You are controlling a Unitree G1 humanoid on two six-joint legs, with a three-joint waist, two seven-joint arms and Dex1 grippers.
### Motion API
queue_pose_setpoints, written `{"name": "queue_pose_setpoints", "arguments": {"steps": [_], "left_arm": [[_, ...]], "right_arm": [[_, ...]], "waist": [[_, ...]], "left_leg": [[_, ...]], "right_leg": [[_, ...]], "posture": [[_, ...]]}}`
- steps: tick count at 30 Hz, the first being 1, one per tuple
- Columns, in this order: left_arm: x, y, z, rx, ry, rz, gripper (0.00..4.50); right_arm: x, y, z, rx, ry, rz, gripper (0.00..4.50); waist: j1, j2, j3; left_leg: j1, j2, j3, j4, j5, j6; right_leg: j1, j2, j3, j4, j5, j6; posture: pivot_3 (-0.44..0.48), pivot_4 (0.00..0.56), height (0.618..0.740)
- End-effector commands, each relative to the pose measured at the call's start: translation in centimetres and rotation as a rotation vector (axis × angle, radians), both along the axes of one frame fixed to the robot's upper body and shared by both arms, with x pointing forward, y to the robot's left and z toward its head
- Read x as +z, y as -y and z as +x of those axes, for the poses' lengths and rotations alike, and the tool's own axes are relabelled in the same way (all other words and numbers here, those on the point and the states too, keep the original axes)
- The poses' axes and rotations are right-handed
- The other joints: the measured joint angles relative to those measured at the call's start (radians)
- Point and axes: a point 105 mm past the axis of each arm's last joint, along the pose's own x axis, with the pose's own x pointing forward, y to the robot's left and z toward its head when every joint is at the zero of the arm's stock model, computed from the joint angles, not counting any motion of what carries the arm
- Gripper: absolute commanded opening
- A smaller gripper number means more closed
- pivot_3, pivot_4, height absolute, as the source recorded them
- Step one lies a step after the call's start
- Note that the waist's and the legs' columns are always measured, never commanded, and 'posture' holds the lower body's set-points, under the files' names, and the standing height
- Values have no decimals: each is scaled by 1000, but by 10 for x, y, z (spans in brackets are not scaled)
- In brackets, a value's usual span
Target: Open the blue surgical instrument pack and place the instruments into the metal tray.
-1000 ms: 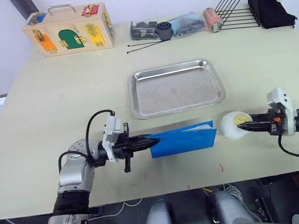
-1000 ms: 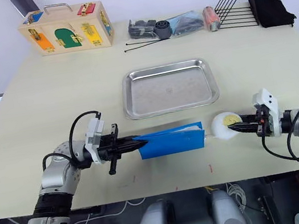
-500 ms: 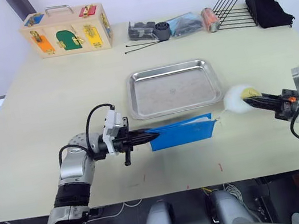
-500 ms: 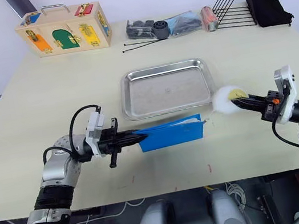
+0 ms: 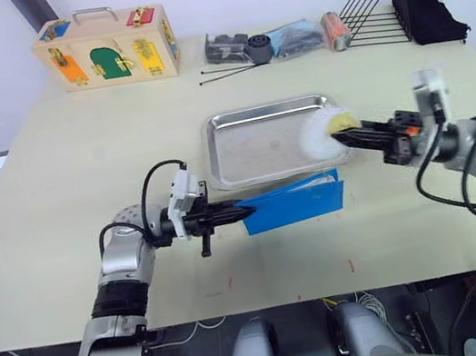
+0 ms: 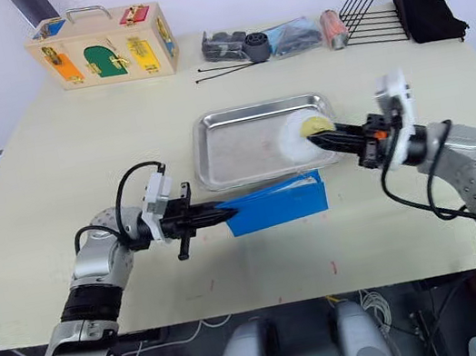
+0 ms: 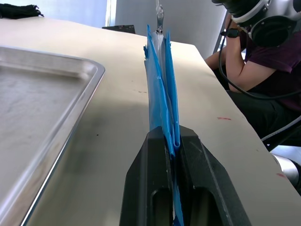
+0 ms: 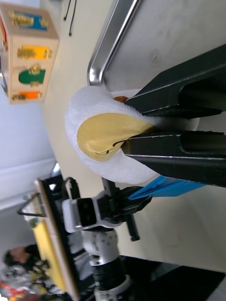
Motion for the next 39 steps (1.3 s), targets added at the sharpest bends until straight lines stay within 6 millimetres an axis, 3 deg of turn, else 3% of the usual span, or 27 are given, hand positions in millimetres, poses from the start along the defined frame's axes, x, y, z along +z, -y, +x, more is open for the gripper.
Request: {"name": "queue_pose_setpoints", "arguments": {"steps": [1, 8, 12, 16, 21, 26, 29, 31, 32, 37, 39], "left_arm": [[4, 5, -1, -47, 32, 9, 0], [4, 9, 0, -62, 39, 11, 0], [4, 10, 0, -66, 40, 12, 0], [4, 11, 0, -66, 40, 13, 0], [3, 10, 1, -60, 43, 15, 0], [2, 11, 2, -58, 44, 16, 0], [2, 11, 3, -61, 43, 16, 0], [2, 11, 3, -64, 43, 17, 0], [1, 12, 2, -65, 43, 17, 0], [1, 12, 2, -69, 44, 20, 0], [1, 11, 2, -68, 43, 23, 0]], "right_arm": [[13, -21, 2, 44, 156, -23, 19], [21, -72, -2, 159, 292, 29, 19], [29, -88, -4, 168, 333, 84, 19], [31, -92, -7, 161, 342, 109, 19], [0, -85, -28, 235, 358, -21, 19], [-20, -85, -45, 358, 428, -124, 19], [-22, -87, -46, 373, 469, -134, 19], [-23, -89, -46, 384, 508, -161, 848], [-23, -90, -46, 386, 510, -157, 1012], [-21, -92, -48, 394, 507, -123, 3574], [-21, -89, -47, 392, 511, -128, 4397]], "waist": [[0, 0, 0], [1, 0, 0], [-2, 0, 0], [1, 0, 0], [3, 0, 0], [-2, 0, 0], [-2, 0, 0], [-1, 0, 0], [0, 0, 0], [0, 0, 0], [0, 0, 0]], "left_leg": [[0, 0, 0, 0, 0, 0], [-1, 0, 0, 0, 0, 0], [-1, 0, -1, 0, 0, 0], [-1, 0, 0, 0, 0, 0], [-1, 0, 0, 0, 0, 0], [0, 0, 1, 1, 0, 0], [0, 0, 0, 0, 0, 0], [0, 0, 0, 1, 0, 0], [0, 0, 0, 1, 0, 0], [0, 0, 0, 1, 0, 0], [0, 0, 0, 1, 0, 0]], "right_leg": [[0, 0, 0, 0, 0, 0], [-1, 0, 0, 0, 0, 0], [-2, 0, 0, 2, 0, 0], [-2, 0, 0, 2, 0, 0], [-2, 0, -1, 2, 0, 0], [-2, 0, 1, 3, 0, 0], [-2, 0, 0, 2, 0, 0], [-1, 0, 0, 2, 0, 0], [-1, 0, 0, 2, 0, 0], [-1, 0, 0, 2, 0, 0], [-1, 0, 0, 2, 0, 0]], "posture": [[0, 150, 740], [0, 150, 740], [0, 150, 740], [0, 150, 740], [0, 150, 740], [0, 150, 740], [0, 150, 740], [0, 150, 740], [0, 150, 740], [0, 150, 740], [0, 150, 740]]}}
